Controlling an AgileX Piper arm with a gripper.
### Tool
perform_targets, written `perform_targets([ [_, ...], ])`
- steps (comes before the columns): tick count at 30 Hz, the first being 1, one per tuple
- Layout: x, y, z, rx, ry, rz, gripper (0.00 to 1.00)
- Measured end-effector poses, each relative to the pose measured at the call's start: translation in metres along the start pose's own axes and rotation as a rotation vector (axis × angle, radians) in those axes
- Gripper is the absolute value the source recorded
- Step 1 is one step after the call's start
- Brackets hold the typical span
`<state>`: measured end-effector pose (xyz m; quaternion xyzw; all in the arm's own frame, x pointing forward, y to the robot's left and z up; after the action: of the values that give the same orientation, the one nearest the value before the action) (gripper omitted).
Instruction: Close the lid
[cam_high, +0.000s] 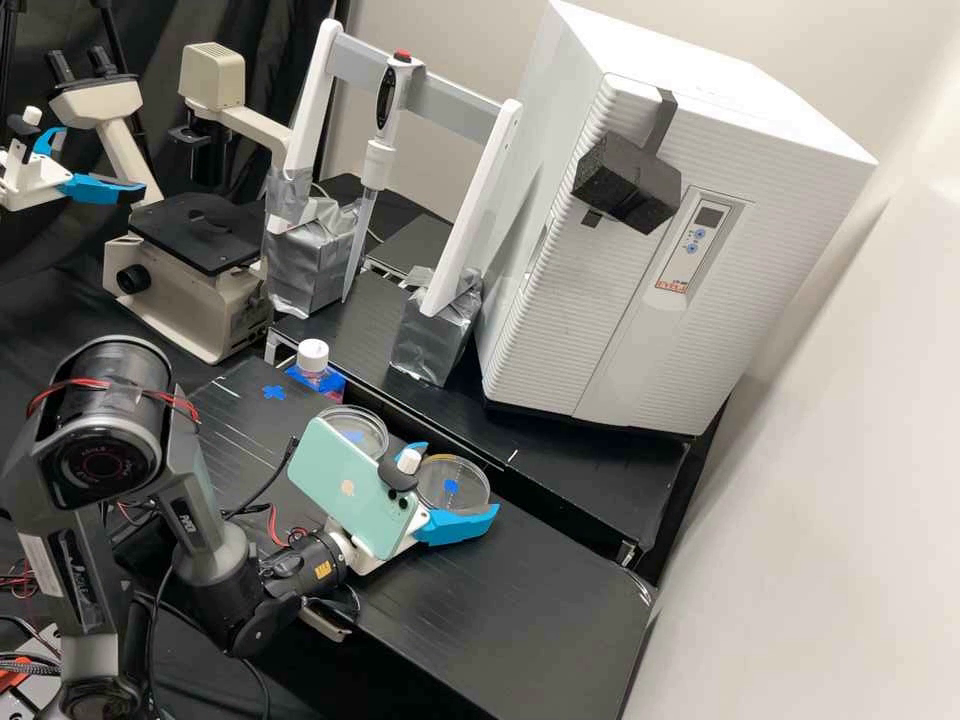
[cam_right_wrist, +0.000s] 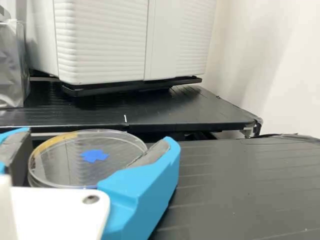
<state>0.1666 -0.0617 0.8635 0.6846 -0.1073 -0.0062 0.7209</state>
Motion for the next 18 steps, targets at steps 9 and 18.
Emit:
perform_targets([
  [9, 0.001, -0.0004, 0.001, 0.004, -0.001, -0.005, 0.0],
  [18, 0.0012, 0.0001, 0.0007, 0.015, 0.001, -0.003, 0.0],
])
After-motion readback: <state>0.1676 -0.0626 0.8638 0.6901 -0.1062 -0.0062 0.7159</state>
